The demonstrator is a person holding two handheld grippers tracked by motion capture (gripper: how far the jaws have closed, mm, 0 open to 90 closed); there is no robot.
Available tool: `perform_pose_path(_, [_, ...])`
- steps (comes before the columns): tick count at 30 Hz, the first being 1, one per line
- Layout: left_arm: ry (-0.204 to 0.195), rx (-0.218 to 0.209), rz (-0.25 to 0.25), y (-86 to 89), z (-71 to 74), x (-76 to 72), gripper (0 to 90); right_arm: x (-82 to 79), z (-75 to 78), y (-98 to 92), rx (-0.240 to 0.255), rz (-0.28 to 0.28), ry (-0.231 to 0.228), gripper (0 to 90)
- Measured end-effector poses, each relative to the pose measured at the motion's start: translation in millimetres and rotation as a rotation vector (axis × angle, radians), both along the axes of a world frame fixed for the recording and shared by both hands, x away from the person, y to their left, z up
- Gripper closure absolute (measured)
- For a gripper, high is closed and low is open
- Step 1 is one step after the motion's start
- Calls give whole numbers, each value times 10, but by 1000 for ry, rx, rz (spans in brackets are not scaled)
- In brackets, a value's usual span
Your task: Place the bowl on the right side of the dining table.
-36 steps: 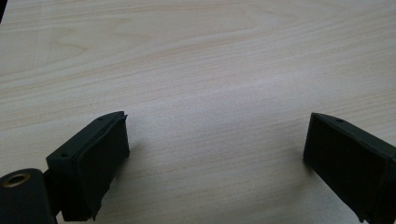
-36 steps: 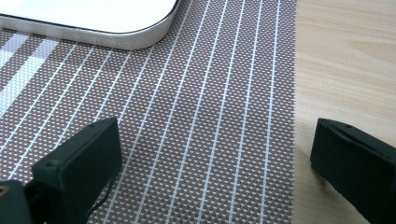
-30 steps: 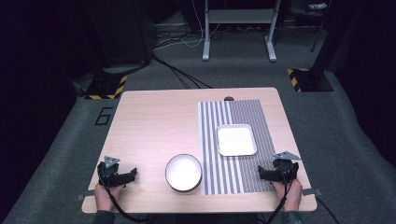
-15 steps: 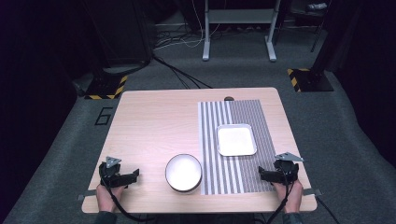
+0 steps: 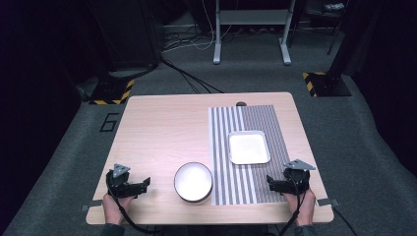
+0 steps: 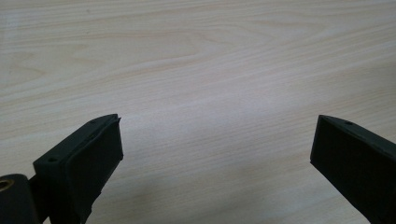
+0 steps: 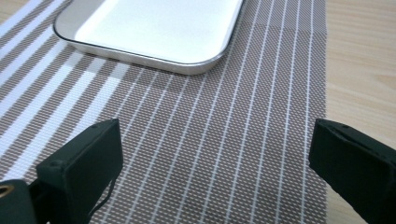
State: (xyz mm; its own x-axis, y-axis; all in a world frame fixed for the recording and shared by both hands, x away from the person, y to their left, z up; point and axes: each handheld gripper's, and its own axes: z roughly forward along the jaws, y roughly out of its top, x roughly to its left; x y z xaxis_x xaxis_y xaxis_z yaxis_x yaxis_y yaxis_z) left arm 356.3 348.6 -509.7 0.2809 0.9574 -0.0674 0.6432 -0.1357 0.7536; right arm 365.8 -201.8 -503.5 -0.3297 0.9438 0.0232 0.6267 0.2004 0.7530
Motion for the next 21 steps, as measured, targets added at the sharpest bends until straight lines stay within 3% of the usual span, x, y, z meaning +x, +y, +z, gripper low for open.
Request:
perform_pose_path(10, [-12,-2,-33,-80,87,-16,25,-21,108,110,14,36,-32,29])
perform_pose_path(21, [-16,-15,-62,-164,145,-20,26,-20,146,212,24,73,-20,28])
